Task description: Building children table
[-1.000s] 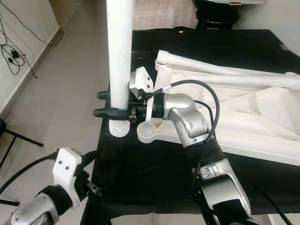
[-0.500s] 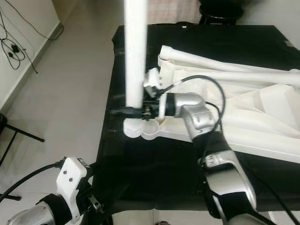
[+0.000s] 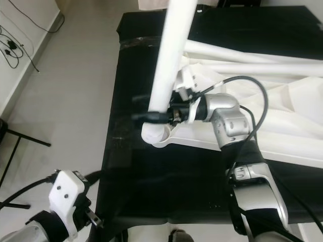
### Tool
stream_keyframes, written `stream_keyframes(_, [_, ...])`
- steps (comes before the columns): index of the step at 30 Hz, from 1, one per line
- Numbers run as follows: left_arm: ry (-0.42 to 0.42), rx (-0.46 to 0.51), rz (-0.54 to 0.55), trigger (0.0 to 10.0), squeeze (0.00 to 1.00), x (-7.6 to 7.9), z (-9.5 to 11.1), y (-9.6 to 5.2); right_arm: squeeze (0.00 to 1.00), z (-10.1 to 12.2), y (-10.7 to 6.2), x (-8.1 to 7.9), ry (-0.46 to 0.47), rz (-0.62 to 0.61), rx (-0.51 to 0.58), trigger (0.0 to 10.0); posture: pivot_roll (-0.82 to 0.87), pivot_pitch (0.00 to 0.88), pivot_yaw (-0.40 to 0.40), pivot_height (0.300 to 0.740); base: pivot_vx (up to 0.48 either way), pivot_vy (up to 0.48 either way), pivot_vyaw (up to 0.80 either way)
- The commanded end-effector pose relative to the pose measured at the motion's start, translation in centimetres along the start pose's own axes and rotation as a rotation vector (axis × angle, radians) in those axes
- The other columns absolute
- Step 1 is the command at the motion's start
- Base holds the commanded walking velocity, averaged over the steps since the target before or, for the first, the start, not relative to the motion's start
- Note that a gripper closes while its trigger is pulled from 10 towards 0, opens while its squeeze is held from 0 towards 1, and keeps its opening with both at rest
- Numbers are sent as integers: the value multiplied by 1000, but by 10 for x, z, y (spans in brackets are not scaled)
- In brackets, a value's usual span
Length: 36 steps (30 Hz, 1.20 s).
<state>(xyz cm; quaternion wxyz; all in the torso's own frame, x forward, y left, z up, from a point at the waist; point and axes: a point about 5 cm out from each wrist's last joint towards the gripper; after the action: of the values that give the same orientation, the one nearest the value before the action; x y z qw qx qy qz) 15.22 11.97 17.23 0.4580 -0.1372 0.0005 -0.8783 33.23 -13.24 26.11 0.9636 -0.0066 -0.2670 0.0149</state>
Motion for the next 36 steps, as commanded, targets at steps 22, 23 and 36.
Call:
stream_keyframes(22, [-71, 10, 52, 10000, 0, 2, -6, -2, 0, 32, 40, 2, -170, 125, 62, 10000, 99, 290, 18, 740, 0, 23, 0])
stream_keyframes(23, [-71, 10, 52, 10000, 0, 2, -6, -2, 0, 32, 40, 2, -170, 125, 62, 10000, 99, 290, 18, 740, 0, 480, 0])
stream_keyframes(36, [-44, 38, 51, 10000, 0, 3, -4, 2, 0, 40, 50, 6, -195, 105, 90, 10000, 94, 268, 9, 740, 0, 111, 0])
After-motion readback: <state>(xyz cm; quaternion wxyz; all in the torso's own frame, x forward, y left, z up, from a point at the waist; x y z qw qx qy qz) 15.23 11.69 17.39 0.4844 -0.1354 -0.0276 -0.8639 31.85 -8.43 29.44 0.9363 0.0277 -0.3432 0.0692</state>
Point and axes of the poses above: a point about 5 cm out from each wrist's last joint towards the gripper, its own y axis pointing out of the wrist towards the gripper, its own z axis along the axis of the wrist's last joint, x = y × z, and after that the axes turned 15 degrees about -y, right-handed
